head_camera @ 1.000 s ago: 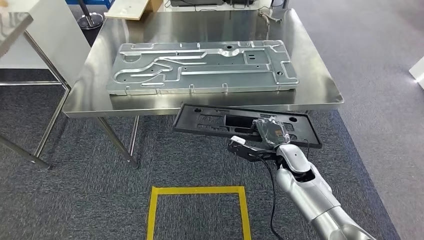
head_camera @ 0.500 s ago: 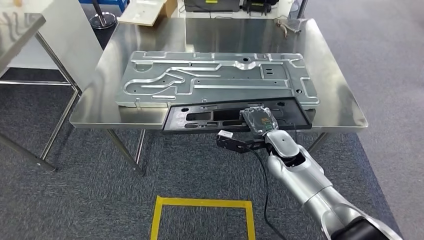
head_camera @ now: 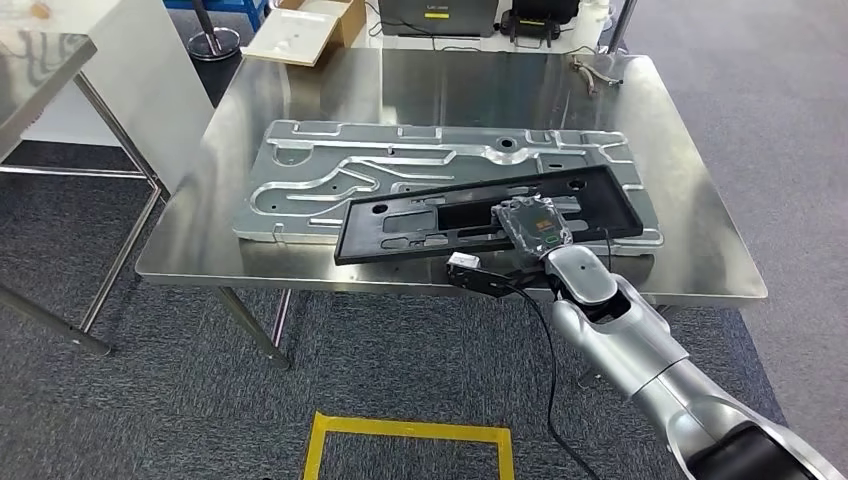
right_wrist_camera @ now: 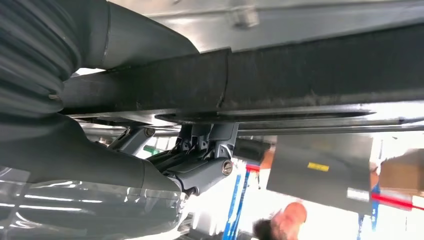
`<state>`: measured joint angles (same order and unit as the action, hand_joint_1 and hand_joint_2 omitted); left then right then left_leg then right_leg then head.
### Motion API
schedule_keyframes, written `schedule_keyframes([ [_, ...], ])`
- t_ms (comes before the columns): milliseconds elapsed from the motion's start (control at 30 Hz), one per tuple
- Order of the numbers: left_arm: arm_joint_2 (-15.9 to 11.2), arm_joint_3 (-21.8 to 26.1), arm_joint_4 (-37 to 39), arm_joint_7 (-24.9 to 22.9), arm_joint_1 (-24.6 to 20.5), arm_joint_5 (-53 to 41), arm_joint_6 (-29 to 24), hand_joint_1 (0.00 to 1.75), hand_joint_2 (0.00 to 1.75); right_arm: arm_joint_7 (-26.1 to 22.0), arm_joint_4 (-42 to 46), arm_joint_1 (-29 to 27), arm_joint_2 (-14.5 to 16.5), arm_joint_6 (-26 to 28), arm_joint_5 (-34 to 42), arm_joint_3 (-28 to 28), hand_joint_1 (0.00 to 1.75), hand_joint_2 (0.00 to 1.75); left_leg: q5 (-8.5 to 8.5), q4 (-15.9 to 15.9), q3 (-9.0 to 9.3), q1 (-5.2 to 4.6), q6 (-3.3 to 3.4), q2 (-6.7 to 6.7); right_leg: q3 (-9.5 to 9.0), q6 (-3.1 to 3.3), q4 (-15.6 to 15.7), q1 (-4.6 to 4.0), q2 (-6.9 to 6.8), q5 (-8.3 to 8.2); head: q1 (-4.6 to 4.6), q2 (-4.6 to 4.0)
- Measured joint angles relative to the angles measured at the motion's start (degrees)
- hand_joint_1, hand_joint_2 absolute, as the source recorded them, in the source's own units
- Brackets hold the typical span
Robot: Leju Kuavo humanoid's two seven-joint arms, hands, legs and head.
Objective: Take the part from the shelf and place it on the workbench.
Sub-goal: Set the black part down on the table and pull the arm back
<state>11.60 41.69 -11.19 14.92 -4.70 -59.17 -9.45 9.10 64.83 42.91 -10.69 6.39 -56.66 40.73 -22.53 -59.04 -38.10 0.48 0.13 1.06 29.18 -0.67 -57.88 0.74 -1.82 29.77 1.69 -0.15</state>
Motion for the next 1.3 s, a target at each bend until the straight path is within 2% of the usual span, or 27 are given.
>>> schedule_keyframes([
  [67, 0.0, 0.0, 0.0, 0.0, 0.0, 0.0, 0.0, 0.0, 0.0, 0.0, 0.3, 0.0, 0.0, 0.0, 0.1, 0.1, 1.75, 1.75, -0.12, 0.2, 0.77, 0.09, 0.82, 0.23, 0.24, -0.51, -1.1, 0.21, 0.25, 0.17, 0.0, 0.0],
  [100, 0.0, 0.0, 0.0, 0.0, -0.1, 0.0, 0.0, 0.0, 0.0, 0.0, 0.5, 0.1, 0.0, 0.1, 0.1, 0.0, 1.75, 1.75, -0.33, 0.4, 1.32, 0.14, 1.17, 0.31, 1.11, -0.65, -2.8, 0.34, 0.47, 0.35, -0.01, 0.0],
  [167, 0.0, 0.0, 0.0, 0.1, -0.2, 0.0, 0.0, 0.0, 0.0, 0.0, 0.5, 0.2, 0.2, 0.2, 0.0, 0.0, 1.75, 1.75, -0.89, 0.5, 2.32, 0.22, 1.68, 0.48, 4.85, -0.81, -9.0, 0.5, 0.85, 1.79, -0.01, 0.0],
  [233, 0.0, 0.0, 0.0, 0.2, -0.4, 0.0, 0.0, 0.0, 0.0, 0.1, 0.5, -0.1, 0.6, 0.3, 0.0, 0.0, 1.75, 1.75, -1.79, 0.5, 3.29, 0.17, 1.91, 0.66, 9.63, -0.8, -15.4, 0.49, 1.11, 4.54, -0.01, 0.0],
  [267, 0.0, 0.0, 0.0, 0.2, -0.4, 0.0, 0.0, 0.0, 0.0, 0.2, 0.5, -0.2, 0.8, 0.3, 0.0, 0.0, 1.75, 1.75, -2.31, 0.5, 3.92, 0.12, 1.92, 0.8, 11.26, -0.73, -16.6, 0.48, 1.16, 5.18, -0.01, 0.0],
  [300, 0.0, 0.0, 0.0, 0.2, -0.4, 0.0, 0.0, 0.0, 0.0, 0.2, 0.4, -0.4, 0.9, 0.3, 0.0, 0.0, 1.75, 1.75, -2.85, 0.5, 4.63, 0.05, 1.93, 0.95, 12.08, -0.57, -16.1, 0.45, 1.17, 4.72, -0.01, 0.0],
  [333, 0.0, 0.1, 0.0, 0.2, -0.3, 0.0, 0.0, 0.0, 0.0, 0.2, 0.4, -0.4, 1.0, 0.3, 0.0, 0.0, 1.75, 1.75, -3.42, 0.5, 5.42, -0.03, 1.91, 1.07, 11.96, -0.27, -13.6, 0.34, 1.16, 2.75, -0.01, 0.0],
  [400, 0.1, 0.1, 0.0, 0.2, -0.3, 0.0, 0.0, 0.0, 0.0, 0.3, 0.3, -0.4, 1.0, 0.4, 0.0, 0.0, 1.75, 1.75, -4.59, 0.5, 6.79, -0.2, 1.73, 1.19, 10.52, 0.72, -6.2, -0.28, 0.89, -3.58, -0.02, 0.0],
  [433, 0.1, 0.1, 0.0, 0.2, -0.3, 0.0, 0.0, 0.0, 0.0, 0.3, 0.3, -0.4, 1.1, 0.5, 0.0, 0.0, 1.75, 1.75, -5.13, 0.5, 7.21, -0.28, 1.47, 1.24, 9.87, 1.13, -3.3, -0.6, 0.74, -5.89, -0.02, 0.0],
  [467, 0.2, 0.1, 0.1, 0.1, -0.3, 0.0, 0.0, 0.0, 0.0, 0.3, 0.2, -0.4, 1.1, 0.7, 0.0, -0.1, 1.75, 1.75, -5.58, 0.7, 7.44, -0.32, 1.13, 1.25, 9.52, 1.41, -1.6, -0.87, 0.63, -7.25, -0.02, 0.0],
  [567, 0.2, 0.2, 0.1, 0.0, -0.3, 0.0, -0.1, 0.0, 0.0, 0.3, 0.1, -0.6, 1.1, 0.9, 0.1, -0.1, 1.75, 1.75, -6.12, 0.3, 8.07, -0.51, 0.08, 0.82, 8.5, 1.89, -0.4, -0.82, 0.68, -7.17, 0.03, 0.0],
  [600, 0.2, 0.2, 0.1, 0.0, -0.4, 0.0, -0.1, 0.0, 0.0, 0.3, 0.0, -0.6, 0.9, 1.0, 0.1, -0.1, 1.75, 1.75, -6.41, -1.0, 7.78, -0.54, -0.2, 0.53, 7.9, 2.18, 0.0, -0.67, 0.62, -6.92, 0.05, 0.0],
  [633, 0.1, 0.3, 0.0, 0.0, -0.5, 0.0, -0.1, 0.0, 0.0, 0.3, 0.0, -0.6, 0.7, 1.1, 0.1, -0.1, 1.75, 1.75, -7.16, -3.0, 6.81, -0.49, -0.45, 0.28, 7.29, 2.45, 0.2, -0.55, 0.56, -6.64, 0.04, 0.0],
  [667, 0.1, 0.3, 0.0, 0.0, -0.6, 0.0, -0.1, 0.0, 0.0, 0.3, 0.0, -0.6, 0.2, 1.1, 0.1, -0.1, 1.75, 1.75, -8.37, -6.2, 5.03, -0.38, -0.71, 0.1, 6.77, 2.66, 0.3, -0.5, 0.43, -6.27, 0.04, 0.0],
  [733, 0.1, 0.4, 0.0, 0.0, -0.6, -0.1, -0.1, 0.0, 0.0, 0.3, -0.2, -0.8, -0.7, 1.3, 0.1, -0.1, 1.75, 1.75, -11.2, -13.0, 0.56, -0.27, -1.18, -0.05, 5.84, 2.86, 0.3, -0.54, 0.28, -5.37, 0.04, 0.0],
  [767, 0.1, 0.5, 0.0, 0.0, -0.5, -0.1, -0.1, 0.0, 0.0, 0.2, -0.3, -1.0, -1.0, 1.3, 0.1, 0.0, 1.75, 1.75, -11.75, -15.0, -1.21, -0.23, -1.34, -0.08, 5.28, 2.83, 0.3, -0.56, 0.28, -4.87, 0.04, 0.0],
  [800, 0.1, 0.5, 0.0, 0.0, -0.4, -0.1, -0.1, 0.0, 0.0, 0.2, -0.5, -1.1, -1.2, 1.4, 0.1, 0.0, 1.75, 1.75, -11.08, -14.9, -2.08, -0.22, -1.39, -0.11, 4.63, 2.76, 0.3, -0.57, 0.34, -4.37, 0.04, 0.0],
  [833, 0.1, 0.5, 0.0, 0.0, -0.4, -0.2, -0.1, 0.0, 0.0, 0.1, -0.6, -1.3, -1.3, 1.4, 0.1, 0.0, 1.75, 1.75, -9.06, -12.8, -1.99, -0.22, -1.4, -0.11, 3.88, 2.65, 0.3, -0.56, 0.42, -3.83, 0.04, 0.0],
  [900, 0.1, 0.7, 0.0, 0.0, -0.3, -0.2, -0.2, 0.0, 0.0, 0.0, -0.8, -1.4, -1.3, 1.7, 0.1, -0.1, 1.75, 1.75, -3.07, -5.4, -0.36, -0.24, -1.22, 0.05, 2.48, 2.34, 0.2, -0.55, 0.54, -2.79, 0.02, 0.0],
  [933, 0.1, 0.7, 0.1, 0.0, -0.2, -0.3, -0.3, 0.0, 0.0, 0.0, -0.9, -1.4, -1.3, 1.8, 0.2, -0.1, 1.75, 1.75, -1.12, -2.1, 0.29, -0.35, -0.96, 0.11, 2.15, 2.14, 0.1, -0.58, 0.63, -2.41, 0.03, 0.0],
  [967, 0.1, 0.8, 0.1, 0.0, -0.3, -0.3, -0.4, 0.0, 0.0, -0.1, -1.0, -1.4, -1.3, 2.0, 0.2, -0.1, 1.75, 1.75, 0.15, -0.3, 0.6, -0.51, -0.52, 0.19, 2.05, 1.85, 0.0, -0.6, 0.69, -2.1, 0.03, 0.0],
  [1067, 0.0, 1.0, 0.0, 0.0, -0.3, -0.3, -0.9, 0.0, 0.0, -0.1, -1.3, -1.7, -1.3, 2.4, 0.2, -0.2, 1.75, 1.75, 0.48, 0.7, 0.84, -0.75, 0.85, 0.16, 2.14, 0.79, -0.1, -0.56, 0.79, -1.27, 0.04, 0.0],
  [1133, 0.0, 1.1, 0.0, 0.2, -0.4, -0.4, -1.1, 0.0, 0.0, -0.2, -1.4, -1.8, -1.2, 2.7, 0.1, -0.7, 1.75, 1.75, 0.4, 1.1, 1.28, -0.43, 1.38, 0.17, 3.09, 0.24, -2.2, -0.38, 0.91, 0.23, 0.04, 0.0],
  [1167, 0.0, 1.1, 0.0, 0.3, -0.5, -0.4, -1.1, 0.0, 0.0, -0.2, -1.5, -1.8, -1.0, 2.8, 0.1, -0.9, 1.75, 1.75, 0.33, 1.3, 1.53, -0.3, 1.65, 0.18, 4.52, -0.01, -5.1, -0.23, 1.01, 1.63, 0.03, 0.0],
  [1233, 0.0, 1.1, 0.0, 0.3, -0.7, -0.4, -1.2, 0.0, 0.0, -0.2, -1.8, -2.0, -0.6, 3.0, 0.1, -1.4, 1.75, 1.75, -0.06, 1.3, 1.88, -0.3, 2.02, 0.21, 8.76, -0.46, -12.9, 0.01, 1.2, 4.48, 0.03, 0.0],
  [1267, 0.0, 1.1, 0.0, 0.3, -0.7, -0.4, -1.2, 0.0, 0.0, -0.2, -2.0, -2.3, -0.4, 3.1, 0.2, -1.5, 1.75, 1.75, -0.29, 1.3, 2.12, -0.29, 2.09, 0.25, 10.63, -0.64, -15.8, 0.17, 1.22, 4.9, 0.03, 0.0],
  [1300, 0.0, 1.1, 0.0, 0.3, -0.7, -0.4, -1.2, 0.0, 0.0, -0.2, -2.2, -2.5, -0.3, 3.1, 0.2, -1.7, 1.75, 1.75, -0.56, 1.2, 2.41, -0.28, 2.06, 0.3, 11.61, -0.75, -16.7, 0.34, 1.21, 4.13, 0.03, 0.0],
])
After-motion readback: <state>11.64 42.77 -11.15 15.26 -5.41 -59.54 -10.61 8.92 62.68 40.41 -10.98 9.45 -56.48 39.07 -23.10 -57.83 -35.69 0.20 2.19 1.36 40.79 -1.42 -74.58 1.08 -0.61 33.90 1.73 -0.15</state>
